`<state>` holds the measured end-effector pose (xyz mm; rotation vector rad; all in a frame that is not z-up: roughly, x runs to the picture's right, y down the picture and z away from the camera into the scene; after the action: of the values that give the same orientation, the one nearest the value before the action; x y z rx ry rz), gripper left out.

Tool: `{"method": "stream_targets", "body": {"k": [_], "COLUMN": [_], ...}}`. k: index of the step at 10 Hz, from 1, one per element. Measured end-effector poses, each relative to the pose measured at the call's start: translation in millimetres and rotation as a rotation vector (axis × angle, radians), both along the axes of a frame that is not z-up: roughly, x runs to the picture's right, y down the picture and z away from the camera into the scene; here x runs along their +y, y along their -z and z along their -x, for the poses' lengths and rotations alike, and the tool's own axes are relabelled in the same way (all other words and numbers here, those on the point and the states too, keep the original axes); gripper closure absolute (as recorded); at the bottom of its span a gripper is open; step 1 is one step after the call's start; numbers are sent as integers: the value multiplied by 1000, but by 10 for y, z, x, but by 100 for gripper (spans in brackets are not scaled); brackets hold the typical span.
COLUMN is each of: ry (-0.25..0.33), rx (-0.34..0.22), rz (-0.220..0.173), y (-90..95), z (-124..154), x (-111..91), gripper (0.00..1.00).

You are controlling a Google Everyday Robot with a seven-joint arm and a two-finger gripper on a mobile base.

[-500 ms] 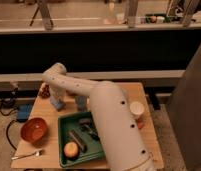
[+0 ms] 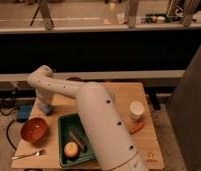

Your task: Wipe table surface with sponge

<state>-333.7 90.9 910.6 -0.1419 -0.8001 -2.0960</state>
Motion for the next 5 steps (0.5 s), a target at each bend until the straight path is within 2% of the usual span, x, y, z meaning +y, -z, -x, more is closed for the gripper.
{"method": "stream_targets", "body": {"k": [2, 5], "ry": [20, 24], "rx": [-10, 1], "rz": [12, 16], "y": [126, 321], "z": [-110, -499], "x": [140, 281], "gripper": [92, 92]}}
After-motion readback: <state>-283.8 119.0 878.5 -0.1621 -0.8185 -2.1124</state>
